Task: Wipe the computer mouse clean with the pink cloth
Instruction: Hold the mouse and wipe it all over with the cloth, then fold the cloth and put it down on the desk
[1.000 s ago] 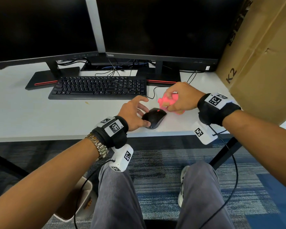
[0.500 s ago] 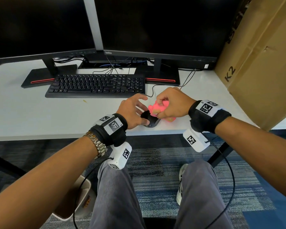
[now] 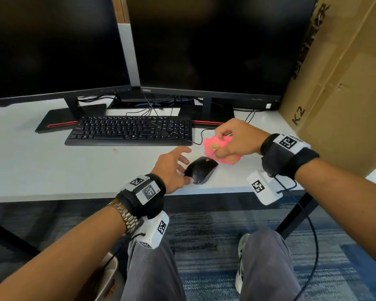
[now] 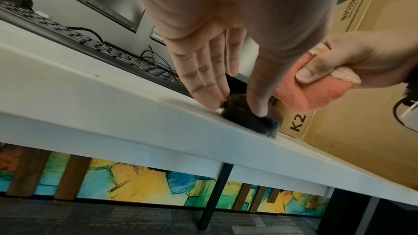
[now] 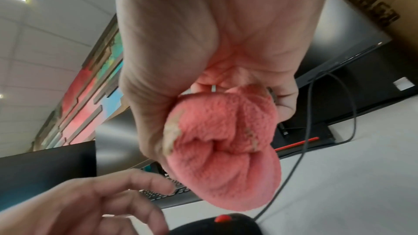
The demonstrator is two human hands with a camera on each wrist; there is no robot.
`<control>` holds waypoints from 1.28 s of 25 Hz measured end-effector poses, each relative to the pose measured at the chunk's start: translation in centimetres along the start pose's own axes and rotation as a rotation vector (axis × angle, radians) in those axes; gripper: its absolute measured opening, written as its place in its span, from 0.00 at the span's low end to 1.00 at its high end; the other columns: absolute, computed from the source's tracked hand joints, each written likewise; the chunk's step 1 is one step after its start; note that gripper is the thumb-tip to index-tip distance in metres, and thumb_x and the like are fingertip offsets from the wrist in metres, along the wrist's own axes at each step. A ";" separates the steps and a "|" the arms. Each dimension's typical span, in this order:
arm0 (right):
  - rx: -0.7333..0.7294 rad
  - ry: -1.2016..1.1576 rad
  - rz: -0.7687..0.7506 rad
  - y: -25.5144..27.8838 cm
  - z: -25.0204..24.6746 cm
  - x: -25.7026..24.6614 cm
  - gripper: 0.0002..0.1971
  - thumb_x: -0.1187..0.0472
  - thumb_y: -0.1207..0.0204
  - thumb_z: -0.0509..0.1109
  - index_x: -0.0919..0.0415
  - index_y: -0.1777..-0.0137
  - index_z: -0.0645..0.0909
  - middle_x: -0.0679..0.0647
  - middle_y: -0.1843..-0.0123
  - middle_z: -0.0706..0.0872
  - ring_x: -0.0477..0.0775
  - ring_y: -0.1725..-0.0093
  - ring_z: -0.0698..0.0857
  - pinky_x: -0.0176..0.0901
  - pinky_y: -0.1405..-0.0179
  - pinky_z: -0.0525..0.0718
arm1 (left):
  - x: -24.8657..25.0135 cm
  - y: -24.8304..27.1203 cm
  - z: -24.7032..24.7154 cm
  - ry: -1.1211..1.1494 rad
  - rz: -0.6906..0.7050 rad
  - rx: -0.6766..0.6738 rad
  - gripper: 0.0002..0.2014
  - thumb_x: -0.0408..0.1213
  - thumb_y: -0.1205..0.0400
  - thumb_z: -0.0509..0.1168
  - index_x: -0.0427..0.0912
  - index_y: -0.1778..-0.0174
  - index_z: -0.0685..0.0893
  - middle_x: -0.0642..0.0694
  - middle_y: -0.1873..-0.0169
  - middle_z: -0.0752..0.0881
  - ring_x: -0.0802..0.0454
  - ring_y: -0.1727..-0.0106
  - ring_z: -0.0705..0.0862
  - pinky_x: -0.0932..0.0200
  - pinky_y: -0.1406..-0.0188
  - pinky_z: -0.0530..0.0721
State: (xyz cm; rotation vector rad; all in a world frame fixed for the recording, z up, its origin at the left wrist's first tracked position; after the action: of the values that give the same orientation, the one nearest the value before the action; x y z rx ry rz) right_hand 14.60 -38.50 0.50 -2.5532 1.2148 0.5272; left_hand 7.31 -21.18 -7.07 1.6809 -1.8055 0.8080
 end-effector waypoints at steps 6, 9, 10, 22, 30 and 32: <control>0.015 -0.040 0.093 0.5 0.4 2.6 0.20 0.55 0.37 0.85 0.69 0.65 0.78 0.50 0.63 0.77 0.55 0.55 0.79 0.56 0.46 0.81 | 0.2 0.0 0.7 0.137 -0.066 0.022 0.33 0.29 0.32 0.80 0.46 0.32 0.76 0.46 0.48 0.85 0.49 0.57 0.90 0.68 0.70 0.81; 0.017 -0.096 0.089 0.1 0.0 2.5 0.21 0.55 0.37 0.85 0.71 0.63 0.79 0.61 0.61 0.82 0.60 0.52 0.83 0.62 0.40 0.82 | 0.6 -0.1 1.5 0.214 -0.065 -0.007 0.29 0.27 0.29 0.76 0.45 0.33 0.77 0.44 0.47 0.86 0.46 0.55 0.92 0.59 0.59 0.87; 0.019 -0.116 0.081 -0.1 -0.3 2.3 0.22 0.55 0.37 0.85 0.73 0.62 0.80 0.67 0.59 0.83 0.62 0.51 0.84 0.63 0.39 0.82 | 0.7 -0.2 1.5 0.219 -0.061 -0.001 0.28 0.27 0.29 0.75 0.44 0.33 0.77 0.44 0.46 0.87 0.45 0.54 0.92 0.56 0.55 0.88; -0.067 -0.439 -0.103 -4.4 1.6 -7.1 0.08 0.63 0.32 0.84 0.58 0.65 0.87 0.54 0.67 0.86 0.50 0.66 0.83 0.50 0.63 0.83 | -2.0 1.4 -7.2 0.495 -0.088 0.152 0.29 0.33 0.28 0.80 0.41 0.32 0.78 0.42 0.40 0.86 0.43 0.40 0.87 0.50 0.42 0.87; -0.245 -0.370 0.152 -9.9 9.5 -11.6 0.18 0.49 0.30 0.80 0.64 0.55 0.85 0.52 0.59 0.85 0.51 0.59 0.83 0.48 0.56 0.84 | -8.3 4.5 -12.0 0.470 -0.299 0.360 0.22 0.31 0.24 0.75 0.34 0.36 0.79 0.31 0.49 0.89 0.33 0.48 0.89 0.35 0.45 0.88; -0.292 -0.379 0.199 -10.8 11.0 -12.5 0.15 0.50 0.28 0.80 0.58 0.65 0.80 0.50 0.64 0.85 0.48 0.63 0.85 0.42 0.61 0.82 | -9.8 5.0 -12.6 0.430 -0.363 0.371 0.20 0.32 0.23 0.75 0.35 0.37 0.79 0.31 0.50 0.89 0.33 0.49 0.90 0.36 0.47 0.89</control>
State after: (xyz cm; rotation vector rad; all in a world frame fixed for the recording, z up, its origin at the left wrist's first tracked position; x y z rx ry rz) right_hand 13.51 -19.00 -3.09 -2.4027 1.3310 1.2526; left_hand 2.92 -5.03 -6.10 1.8091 -1.0681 1.2740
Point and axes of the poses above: each hand's wrist, its own y-axis away from the middle knuckle, its own z-axis out of the palm, x = y × z, the point moved 6 cm from there along -y, towards the middle knuckle
